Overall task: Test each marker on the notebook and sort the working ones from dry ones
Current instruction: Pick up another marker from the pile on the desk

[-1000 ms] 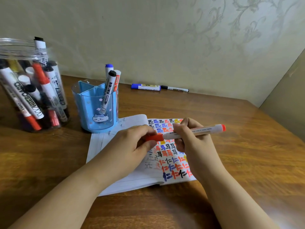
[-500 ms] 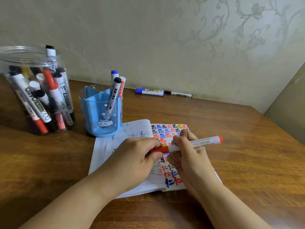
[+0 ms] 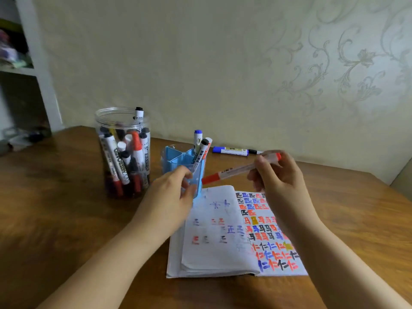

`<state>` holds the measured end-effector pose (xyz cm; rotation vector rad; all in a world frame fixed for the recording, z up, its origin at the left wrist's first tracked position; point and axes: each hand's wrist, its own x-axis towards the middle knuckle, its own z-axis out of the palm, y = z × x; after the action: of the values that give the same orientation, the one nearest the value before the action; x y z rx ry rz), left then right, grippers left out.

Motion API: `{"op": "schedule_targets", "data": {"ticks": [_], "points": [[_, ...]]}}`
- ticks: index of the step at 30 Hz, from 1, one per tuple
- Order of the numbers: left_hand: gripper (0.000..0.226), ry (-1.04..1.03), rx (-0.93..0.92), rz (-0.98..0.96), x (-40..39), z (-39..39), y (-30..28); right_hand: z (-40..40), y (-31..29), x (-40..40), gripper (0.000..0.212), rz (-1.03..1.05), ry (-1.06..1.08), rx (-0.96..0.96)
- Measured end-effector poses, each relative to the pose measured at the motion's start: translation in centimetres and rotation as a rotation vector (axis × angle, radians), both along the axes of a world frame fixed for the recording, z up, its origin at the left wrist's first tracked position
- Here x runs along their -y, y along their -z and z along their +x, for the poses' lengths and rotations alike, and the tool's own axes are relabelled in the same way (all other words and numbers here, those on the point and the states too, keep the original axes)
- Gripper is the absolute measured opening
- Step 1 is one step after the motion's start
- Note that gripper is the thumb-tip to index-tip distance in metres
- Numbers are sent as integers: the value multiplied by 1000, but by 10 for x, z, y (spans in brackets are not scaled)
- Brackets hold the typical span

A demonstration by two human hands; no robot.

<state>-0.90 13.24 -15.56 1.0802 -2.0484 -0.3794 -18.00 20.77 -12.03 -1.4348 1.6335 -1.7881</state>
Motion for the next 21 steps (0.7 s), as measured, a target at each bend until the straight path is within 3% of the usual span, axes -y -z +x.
{"op": "schedule_targets", "data": {"ticks": [5, 8, 11, 17, 21], "points": [[29, -96, -15, -47, 11, 27, 0, 26, -28, 41, 13, -98, 27, -325], [28, -80, 24, -52, 14, 33, 5, 38, -31, 65, 10, 58, 69, -564], [26, -47, 56, -31, 12, 34, 14, 47, -28, 81, 23, 244, 66, -746], [23, 59, 85, 6, 8, 25, 27, 45, -17, 87, 39, 296, 53, -875], [23, 150, 105, -5, 7, 5, 20, 26, -19, 77, 53, 275, 25, -795]]}}
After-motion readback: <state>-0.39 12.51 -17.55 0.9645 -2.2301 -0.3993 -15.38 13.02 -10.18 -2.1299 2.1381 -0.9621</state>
